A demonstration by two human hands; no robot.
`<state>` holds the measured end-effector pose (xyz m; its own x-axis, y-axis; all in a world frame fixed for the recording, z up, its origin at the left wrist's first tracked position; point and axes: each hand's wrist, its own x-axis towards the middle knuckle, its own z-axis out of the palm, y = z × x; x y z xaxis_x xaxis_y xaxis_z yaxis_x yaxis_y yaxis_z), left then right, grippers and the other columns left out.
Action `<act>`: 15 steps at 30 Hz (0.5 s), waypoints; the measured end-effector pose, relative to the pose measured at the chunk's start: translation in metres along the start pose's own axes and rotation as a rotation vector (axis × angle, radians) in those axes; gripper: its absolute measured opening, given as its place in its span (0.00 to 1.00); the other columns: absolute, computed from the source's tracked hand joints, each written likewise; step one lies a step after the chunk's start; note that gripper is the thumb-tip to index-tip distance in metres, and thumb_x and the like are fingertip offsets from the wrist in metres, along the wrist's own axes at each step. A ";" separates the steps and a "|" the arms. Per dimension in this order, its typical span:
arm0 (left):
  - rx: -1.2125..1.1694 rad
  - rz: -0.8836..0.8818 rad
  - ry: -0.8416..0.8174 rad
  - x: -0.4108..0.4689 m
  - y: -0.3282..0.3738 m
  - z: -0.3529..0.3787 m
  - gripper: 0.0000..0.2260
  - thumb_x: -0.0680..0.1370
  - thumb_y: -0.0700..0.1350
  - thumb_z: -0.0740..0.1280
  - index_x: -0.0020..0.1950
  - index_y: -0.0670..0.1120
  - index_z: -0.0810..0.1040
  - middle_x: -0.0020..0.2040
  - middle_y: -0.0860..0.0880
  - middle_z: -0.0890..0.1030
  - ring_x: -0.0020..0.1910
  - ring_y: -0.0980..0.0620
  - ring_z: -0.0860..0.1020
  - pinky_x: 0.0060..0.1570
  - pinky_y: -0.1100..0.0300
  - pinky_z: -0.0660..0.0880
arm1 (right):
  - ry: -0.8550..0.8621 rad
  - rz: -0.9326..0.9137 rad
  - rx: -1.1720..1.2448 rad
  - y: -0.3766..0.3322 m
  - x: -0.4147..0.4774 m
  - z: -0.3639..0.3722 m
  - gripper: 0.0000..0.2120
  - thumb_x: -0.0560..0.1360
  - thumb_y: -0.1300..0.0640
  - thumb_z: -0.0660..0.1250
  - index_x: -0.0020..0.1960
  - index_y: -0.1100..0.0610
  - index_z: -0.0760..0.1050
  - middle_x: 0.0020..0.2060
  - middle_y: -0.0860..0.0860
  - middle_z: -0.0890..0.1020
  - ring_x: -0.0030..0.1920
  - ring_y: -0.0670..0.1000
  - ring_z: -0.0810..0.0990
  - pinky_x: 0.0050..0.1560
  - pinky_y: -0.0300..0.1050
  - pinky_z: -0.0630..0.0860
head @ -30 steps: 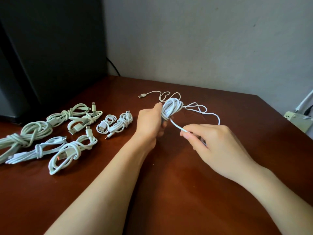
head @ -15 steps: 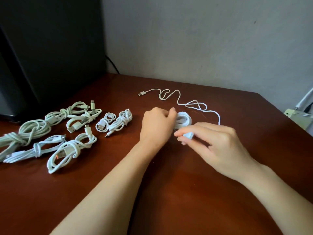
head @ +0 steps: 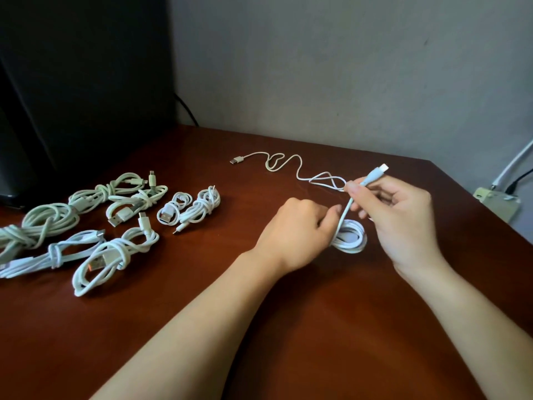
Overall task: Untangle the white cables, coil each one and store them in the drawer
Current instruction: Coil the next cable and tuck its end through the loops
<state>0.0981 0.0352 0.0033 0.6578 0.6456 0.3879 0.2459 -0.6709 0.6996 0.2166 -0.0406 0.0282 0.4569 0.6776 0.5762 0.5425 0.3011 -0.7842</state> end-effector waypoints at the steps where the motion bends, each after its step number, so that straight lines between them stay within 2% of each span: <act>1: -0.018 0.003 0.007 0.000 0.001 -0.001 0.26 0.82 0.50 0.58 0.24 0.45 0.65 0.24 0.45 0.70 0.28 0.44 0.68 0.32 0.54 0.62 | 0.014 0.067 0.034 0.000 0.002 -0.001 0.08 0.74 0.61 0.71 0.37 0.51 0.80 0.27 0.46 0.79 0.30 0.43 0.75 0.35 0.35 0.72; 4: -0.073 0.010 -0.003 -0.002 0.005 -0.003 0.28 0.82 0.51 0.58 0.22 0.47 0.63 0.21 0.50 0.66 0.25 0.52 0.65 0.32 0.56 0.59 | 0.015 0.274 0.116 0.004 0.003 -0.002 0.07 0.73 0.60 0.71 0.36 0.55 0.81 0.27 0.45 0.80 0.33 0.44 0.76 0.41 0.38 0.73; 7: -0.070 0.067 -0.050 -0.004 0.004 -0.003 0.27 0.79 0.57 0.61 0.26 0.42 0.70 0.24 0.44 0.69 0.26 0.49 0.64 0.31 0.52 0.61 | -0.003 0.466 0.170 0.003 0.002 0.001 0.08 0.73 0.58 0.71 0.36 0.56 0.82 0.30 0.48 0.82 0.39 0.48 0.80 0.48 0.44 0.76; 9: -0.042 0.090 -0.055 -0.004 0.001 -0.003 0.26 0.76 0.60 0.62 0.29 0.39 0.72 0.26 0.41 0.70 0.27 0.49 0.62 0.30 0.52 0.61 | -0.012 0.607 0.207 0.001 0.002 0.003 0.07 0.73 0.58 0.71 0.36 0.57 0.81 0.30 0.50 0.82 0.35 0.48 0.80 0.41 0.41 0.77; 12: -0.076 0.106 -0.054 -0.003 0.000 -0.005 0.22 0.78 0.54 0.65 0.30 0.41 0.73 0.26 0.42 0.71 0.26 0.52 0.64 0.30 0.54 0.62 | -0.070 0.813 0.389 -0.001 0.001 0.005 0.06 0.68 0.57 0.72 0.35 0.58 0.80 0.29 0.53 0.81 0.29 0.49 0.81 0.30 0.40 0.78; 15: -0.195 0.126 -0.003 -0.004 0.005 -0.007 0.22 0.80 0.51 0.62 0.27 0.43 0.71 0.24 0.46 0.71 0.26 0.55 0.65 0.30 0.58 0.62 | -0.073 0.874 0.668 -0.001 0.001 0.007 0.06 0.63 0.56 0.70 0.30 0.58 0.80 0.30 0.54 0.80 0.31 0.49 0.81 0.33 0.40 0.80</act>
<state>0.0923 0.0317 0.0095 0.6771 0.5595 0.4780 0.0197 -0.6631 0.7483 0.2119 -0.0357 0.0285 0.4431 0.8648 -0.2361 -0.4479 -0.0145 -0.8940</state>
